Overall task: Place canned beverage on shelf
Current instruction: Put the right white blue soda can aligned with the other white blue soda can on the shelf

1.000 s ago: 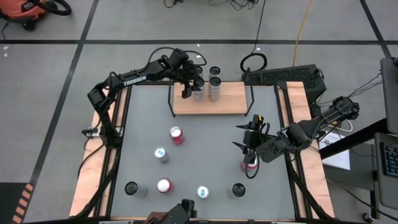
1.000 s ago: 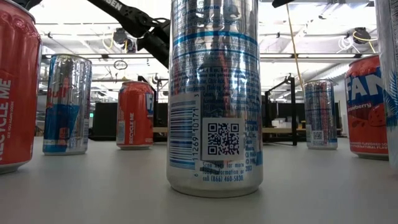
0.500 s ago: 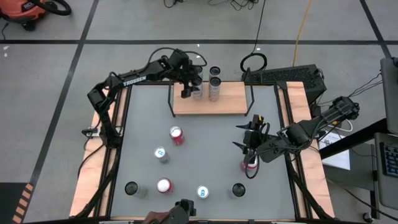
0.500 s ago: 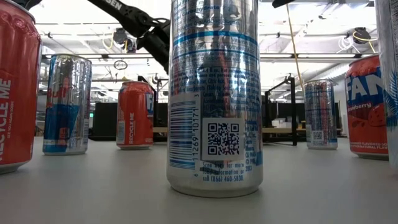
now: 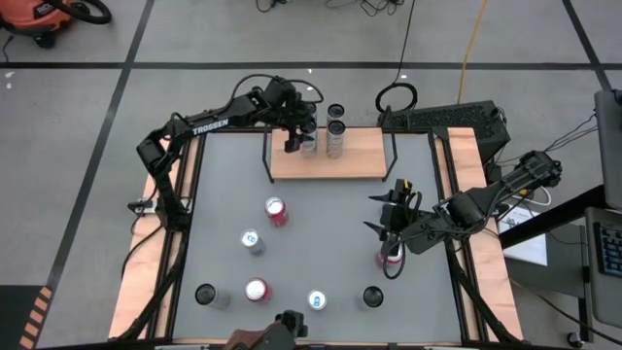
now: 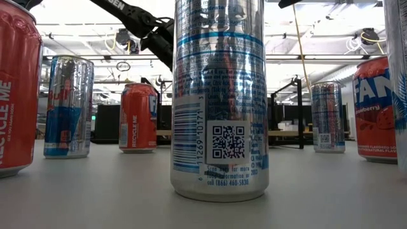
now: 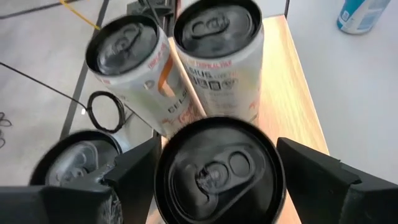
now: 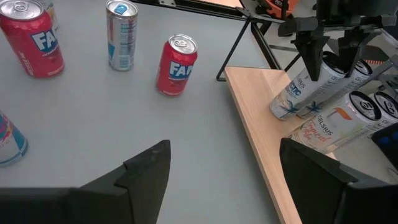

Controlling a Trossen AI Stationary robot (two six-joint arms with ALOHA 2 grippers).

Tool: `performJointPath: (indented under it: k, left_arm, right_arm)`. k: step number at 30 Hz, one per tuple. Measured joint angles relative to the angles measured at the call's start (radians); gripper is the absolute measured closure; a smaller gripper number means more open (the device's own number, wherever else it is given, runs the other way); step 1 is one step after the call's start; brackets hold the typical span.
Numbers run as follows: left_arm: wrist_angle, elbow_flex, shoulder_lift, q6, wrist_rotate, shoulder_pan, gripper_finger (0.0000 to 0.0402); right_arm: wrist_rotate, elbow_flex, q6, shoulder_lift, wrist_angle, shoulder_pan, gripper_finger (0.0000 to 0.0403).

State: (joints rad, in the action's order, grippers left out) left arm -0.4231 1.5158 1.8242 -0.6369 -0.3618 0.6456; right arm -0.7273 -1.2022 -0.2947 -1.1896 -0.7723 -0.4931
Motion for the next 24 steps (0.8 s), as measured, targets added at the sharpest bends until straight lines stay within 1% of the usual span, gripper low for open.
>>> performJointPath:
  k: [11,17,18,21,22,24]
  left_arm:
    - [0.015,0.0,-0.037,0.001,-0.007,-0.011,0.0097]
    - [0.014,0.0,-0.101,0.013,-0.01,-0.019,0.0097]
    - [0.0,0.0,-0.115,0.026,-0.039,-0.02,0.0097]
    - [-0.064,0.0,-0.18,0.081,-0.233,-0.016,0.0097]
    - [-0.092,0.0,-0.202,0.092,-0.28,-0.02,0.0097]
    - [-0.136,-0.009,-0.241,0.109,-0.312,-0.039,0.0097]
  right_arm:
    - [0.0,0.0,0.0,0.0,-0.004,0.0,0.014]
    - [0.0,0.0,0.0,0.0,-0.008,0.0,0.014]
    - [0.0,0.0,0.0,0.0,-0.009,0.0,0.014]
    - [0.0,0.0,-0.011,0.0,-0.023,0.0,0.014]
    - [0.0,0.0,-0.017,0.0,-0.028,0.0,0.014]
    - [0.0,0.0,-0.031,0.0,-0.038,0.0,0.014]
